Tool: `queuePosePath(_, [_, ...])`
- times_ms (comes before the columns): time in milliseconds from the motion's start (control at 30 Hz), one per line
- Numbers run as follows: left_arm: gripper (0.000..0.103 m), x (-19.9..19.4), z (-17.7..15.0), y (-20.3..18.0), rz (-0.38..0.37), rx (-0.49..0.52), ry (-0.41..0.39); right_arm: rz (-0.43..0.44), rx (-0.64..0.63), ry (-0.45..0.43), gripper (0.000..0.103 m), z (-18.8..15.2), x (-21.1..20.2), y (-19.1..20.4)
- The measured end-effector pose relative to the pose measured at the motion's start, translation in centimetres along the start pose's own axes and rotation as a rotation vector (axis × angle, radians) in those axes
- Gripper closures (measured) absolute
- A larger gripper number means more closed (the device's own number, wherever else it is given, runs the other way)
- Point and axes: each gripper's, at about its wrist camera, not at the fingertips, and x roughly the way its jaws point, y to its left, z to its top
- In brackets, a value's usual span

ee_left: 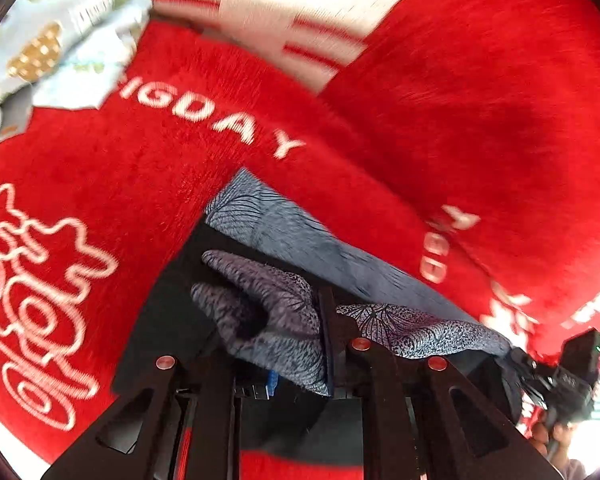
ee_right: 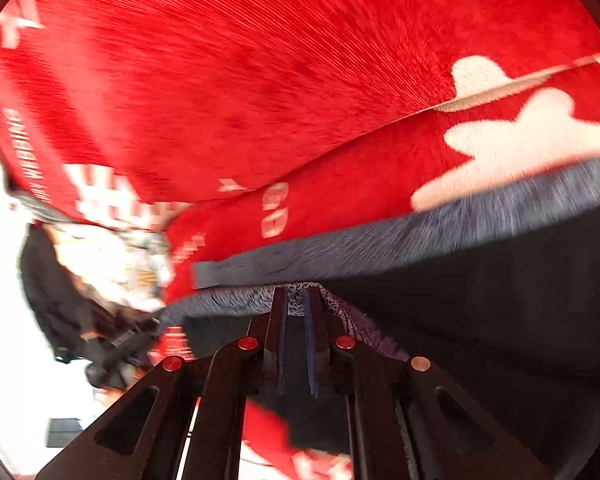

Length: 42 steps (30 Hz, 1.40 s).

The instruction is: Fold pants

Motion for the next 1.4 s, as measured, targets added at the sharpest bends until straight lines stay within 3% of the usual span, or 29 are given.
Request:
queuePosePath(100, [0.085,2.3,0.7,0.0,0.043,-0.019,0.022,-0.079,-0.01,0.041,0.099,1.1,3.3,-1.6])
queuePosePath(200, [0.083,1.0,1.3,0.1,0.012,-0.044,0.039,-0.096,0.015,0.006,0.094,2.1,4.2,-2.3])
queuePosePath(300, [0.082,-1.3,1.2,-0.4,0.013,0.009,0.029,-0.077,0.062,0.015,0.071,2.4,4.2,-3.0])
queuePosePath(333, [0.081,-1.9,0.9,-0.8,0.032,0.041,0.026,-0.076,0.05,0.015,0.05,2.5,3.8,-2.8])
queuePosePath(367, [0.081,-2.2,0.7,-1.2,0.052,0.066,0.024,-0.088,0.025,0.013,0.038,2.5,3.4,-2.5])
queuePosePath(633, [0.081,-2.4,0.7,-1.4,0.09,0.082,0.016,-0.163,-0.21,-0.035,0.038,-0.3,-1.5,1.3])
queuePosePath(733, [0.08,-2.4,0.4,-2.0,0.086,0.078,0.013,-0.136,-0.338,-0.035,0.042,-2.5,-2.0,3.0])
queuePosePath(800, [0.056,-2.2,0.1,-2.8,0.126,0.108,-0.006,-0.127,-0.396,0.017,0.043,-3.5,-0.3,4.0])
queuePosePath(833, [0.035,-2.1,0.0,-3.2,0.159,0.116,-0.034,-0.146,-0.41,0.041,0.043,-3.6,1.0,4.2])
queuePosePath(867, [0.029,-2.2,-0.1,-3.4,0.179,0.118,-0.062,-0.163,-0.409,0.057,0.043,-3.5,2.3,4.3])
queuePosePath(933, [0.029,-2.0,-0.2,-3.3,0.187,0.104,-0.078,-0.185,-0.348,0.09,0.043,-2.1,4.7,3.2])
queuePosePath(1067, [0.029,-1.7,-1.0,-3.3,0.253,0.11,-0.054,-0.163,-0.307,0.053,0.043,-0.5,4.8,2.6])
queuePosePath(1133, [0.029,-1.8,-2.1,-4.3,0.302,0.16,-0.038,-0.264,-0.293,0.019,0.042,0.0,4.5,2.6])
queuePosePath(1167, [0.029,-2.2,-3.2,-5.4,0.327,0.208,-0.043,-0.287,-0.265,0.008,0.042,0.3,4.0,2.1])
queuePosePath(1233, [0.029,-2.6,-4.9,-7.1,0.336,0.273,-0.04,-0.224,-0.178,-0.025,0.042,0.7,1.4,0.6])
queuePosePath(1400, [0.029,-2.0,-10.8,-14.2,0.302,0.47,-0.009,-0.155,-0.164,-0.106,0.04,-2.6,-7.0,-2.0])
